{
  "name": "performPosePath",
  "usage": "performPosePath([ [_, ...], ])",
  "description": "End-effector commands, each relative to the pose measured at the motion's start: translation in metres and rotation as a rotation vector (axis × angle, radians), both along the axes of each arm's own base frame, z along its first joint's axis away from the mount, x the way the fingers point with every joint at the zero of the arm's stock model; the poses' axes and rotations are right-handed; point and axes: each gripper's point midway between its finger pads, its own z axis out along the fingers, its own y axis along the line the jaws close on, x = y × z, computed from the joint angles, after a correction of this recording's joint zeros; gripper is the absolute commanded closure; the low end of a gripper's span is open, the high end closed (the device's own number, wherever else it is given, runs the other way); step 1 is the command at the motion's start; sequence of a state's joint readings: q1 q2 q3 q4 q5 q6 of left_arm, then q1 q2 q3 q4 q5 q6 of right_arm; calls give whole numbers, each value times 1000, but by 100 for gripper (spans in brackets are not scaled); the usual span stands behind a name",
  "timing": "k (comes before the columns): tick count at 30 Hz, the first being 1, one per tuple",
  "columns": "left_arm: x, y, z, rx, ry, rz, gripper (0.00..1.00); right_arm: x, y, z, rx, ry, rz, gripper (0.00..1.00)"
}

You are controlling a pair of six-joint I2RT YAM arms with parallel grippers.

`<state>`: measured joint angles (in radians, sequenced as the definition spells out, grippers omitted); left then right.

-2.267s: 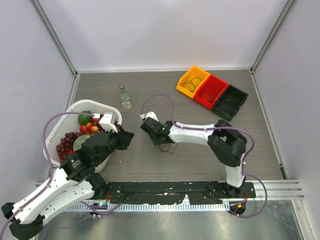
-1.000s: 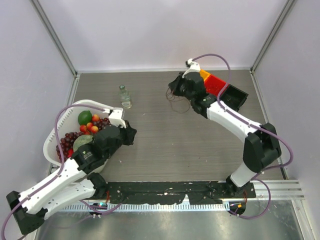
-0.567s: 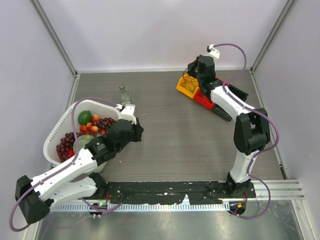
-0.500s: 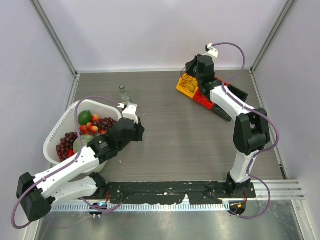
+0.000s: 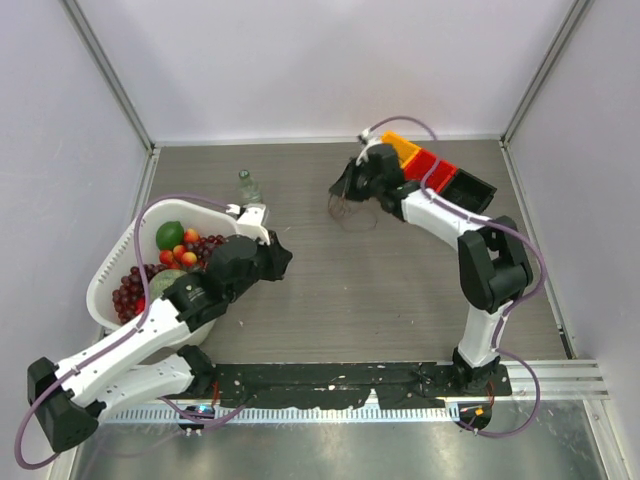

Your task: Untangle the cables

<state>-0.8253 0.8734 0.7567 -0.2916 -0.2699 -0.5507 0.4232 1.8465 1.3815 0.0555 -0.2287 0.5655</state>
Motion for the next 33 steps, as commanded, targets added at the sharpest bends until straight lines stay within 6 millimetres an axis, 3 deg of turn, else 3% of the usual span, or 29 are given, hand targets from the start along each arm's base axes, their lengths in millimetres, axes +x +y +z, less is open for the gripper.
performPosePath([
  [1,24,1,3,35,-1,62,81,-84,42,-62,-188,126,314,99],
  [3,36,1,1,102,18,46,80,-104,47,-89,-262,145,360,93],
  [4,42,3,2,137,18,39,78,-106,45,-95,-271,146,348,74],
  [5,47,6,4,169,16,37,77,-105,40,-102,-283,161,315,63],
  [6,52,12,3,193,24,48,75,-103,39,-96,-275,154,298,47],
  [8,60,24,16,197,27,59,71,-87,36,-78,-274,130,234,42],
  [9,64,35,22,194,38,83,68,-69,31,-54,-278,120,157,41],
  [10,68,42,32,177,30,99,64,-61,28,-44,-273,117,116,41],
  [11,75,55,41,157,18,139,59,-41,18,-22,-261,95,24,40],
  [12,80,65,49,138,7,180,54,-30,11,-14,-258,87,-32,39],
  [14,84,75,62,97,2,230,46,2,-10,27,-190,63,-176,38],
  [18,84,82,70,153,52,223,40,52,-67,53,4,84,-421,38],
  [22,83,95,58,295,158,228,40,91,-104,58,135,89,-550,39],
  [24,84,93,60,313,176,205,39,113,-111,38,191,141,-581,41],
  [25,85,91,60,320,188,195,39,120,-110,44,226,138,-582,42],
  [26,87,90,59,329,197,187,39,129,-112,28,247,171,-601,42],
  [27,88,89,58,337,207,179,39,137,-110,32,264,160,-597,42],
  [28,91,88,58,341,217,170,39,143,-110,19,270,182,-610,42],
  [29,93,87,58,344,228,158,39,150,-111,22,291,180,-618,43],
  [30,95,88,57,346,239,152,39,154,-110,7,288,205,-628,43],
  [31,98,89,59,349,239,151,39,156,-110,7,304,221,-638,43],
  [33,103,94,60,351,246,160,39,158,-115,-12,305,266,-684,43],
])
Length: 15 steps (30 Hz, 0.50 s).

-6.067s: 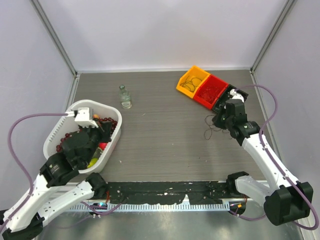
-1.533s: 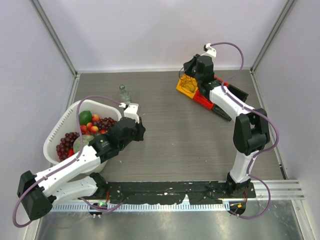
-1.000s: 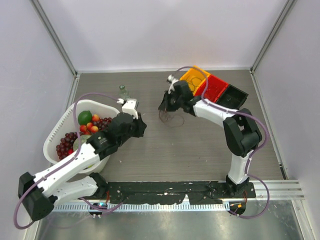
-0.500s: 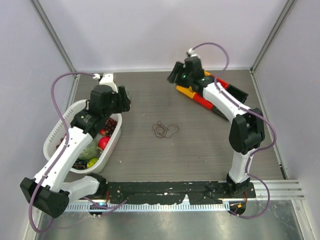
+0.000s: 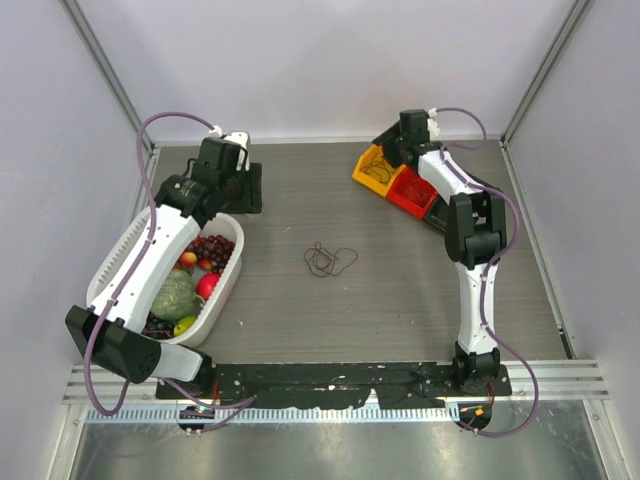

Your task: Untangle the cables

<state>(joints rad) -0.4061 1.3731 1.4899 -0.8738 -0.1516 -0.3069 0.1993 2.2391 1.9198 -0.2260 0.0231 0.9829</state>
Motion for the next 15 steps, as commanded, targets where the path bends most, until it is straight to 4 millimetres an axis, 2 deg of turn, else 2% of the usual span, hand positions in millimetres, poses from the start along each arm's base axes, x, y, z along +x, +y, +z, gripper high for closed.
performPosePath([
  [1,4,11,15,6,4,-21,39,9,6,14,108,7,-82,44],
  [6,16,14,15,-7,20,-28,38,11,-5,-12,123,52,-145,46],
  [8,20,16,15,-11,23,-30,38,14,-7,-24,137,76,-159,55],
  [11,20,17,16,-6,35,-39,38,12,-9,-29,137,102,-166,57],
  [15,19,23,19,-8,32,-32,38,9,-10,-14,84,75,-125,53],
])
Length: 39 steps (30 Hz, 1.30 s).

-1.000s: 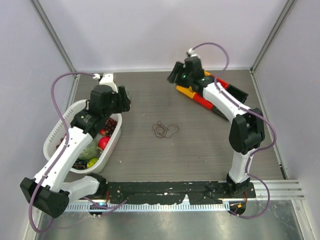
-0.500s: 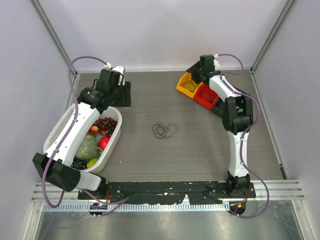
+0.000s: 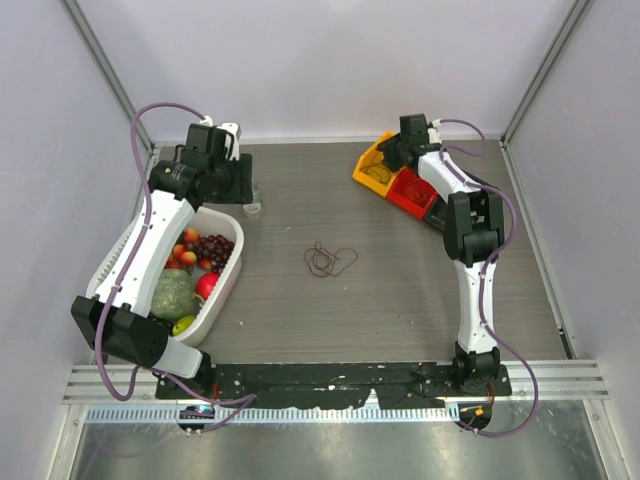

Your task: Untangle the cables

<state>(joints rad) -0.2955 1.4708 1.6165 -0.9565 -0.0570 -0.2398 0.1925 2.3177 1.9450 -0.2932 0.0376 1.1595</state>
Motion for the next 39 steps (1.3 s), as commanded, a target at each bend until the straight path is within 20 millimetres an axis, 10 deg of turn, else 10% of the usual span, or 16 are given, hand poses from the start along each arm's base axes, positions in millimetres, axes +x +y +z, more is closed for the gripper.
performPosePath([
  [1,1,1,16,-17,-30,-31,38,9,-7,35,-49,-68,4,52],
  [8,-7,-6,14,-58,-20,-57,38,-11,-14,67,-119,-55,33,48],
  [21,-21,-5,26,-89,-36,-52,38,-16,11,26,13,6,23,52],
  [34,-31,-8,44,-130,-76,-63,38,-4,25,27,59,-28,107,96],
  [39,-36,-9,48,-149,-103,-66,38,-36,28,75,-40,-94,279,99],
])
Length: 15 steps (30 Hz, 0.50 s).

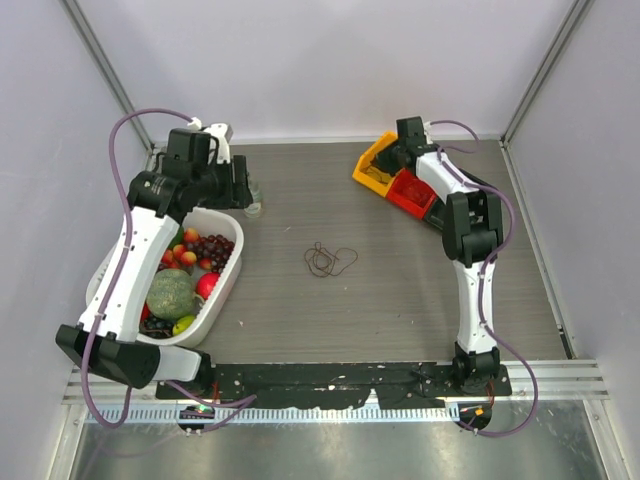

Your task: Untangle the cables

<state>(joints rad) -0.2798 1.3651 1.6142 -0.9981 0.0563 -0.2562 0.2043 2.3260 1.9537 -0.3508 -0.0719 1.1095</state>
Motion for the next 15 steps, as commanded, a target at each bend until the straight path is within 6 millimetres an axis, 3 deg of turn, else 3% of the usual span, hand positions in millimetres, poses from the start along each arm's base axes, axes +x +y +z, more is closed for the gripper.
performPosePath([
  [1,-6,-3,20,-53,-78,-11,38,-41,1,83,-94,-139,209,99],
  [3,-7,-5,21,-69,-91,-16,37,-87,-4,81,-123,-98,282,99],
  [4,-7,-6,20,-80,-94,-18,38,-106,-7,70,-148,-68,314,99],
  [5,-7,-9,21,-92,-101,-26,37,-142,-17,58,-165,-8,319,99],
  [6,-8,-9,20,-100,-100,-26,37,-157,-26,50,-204,14,317,99],
  [7,-10,-11,20,-110,-98,-32,37,-187,-37,38,-235,59,310,99],
  [9,-13,-11,17,-116,-90,-26,37,-222,-51,20,-282,122,320,99],
  [15,-23,-14,15,-149,-65,-26,37,-302,-82,-27,-360,376,330,99],
])
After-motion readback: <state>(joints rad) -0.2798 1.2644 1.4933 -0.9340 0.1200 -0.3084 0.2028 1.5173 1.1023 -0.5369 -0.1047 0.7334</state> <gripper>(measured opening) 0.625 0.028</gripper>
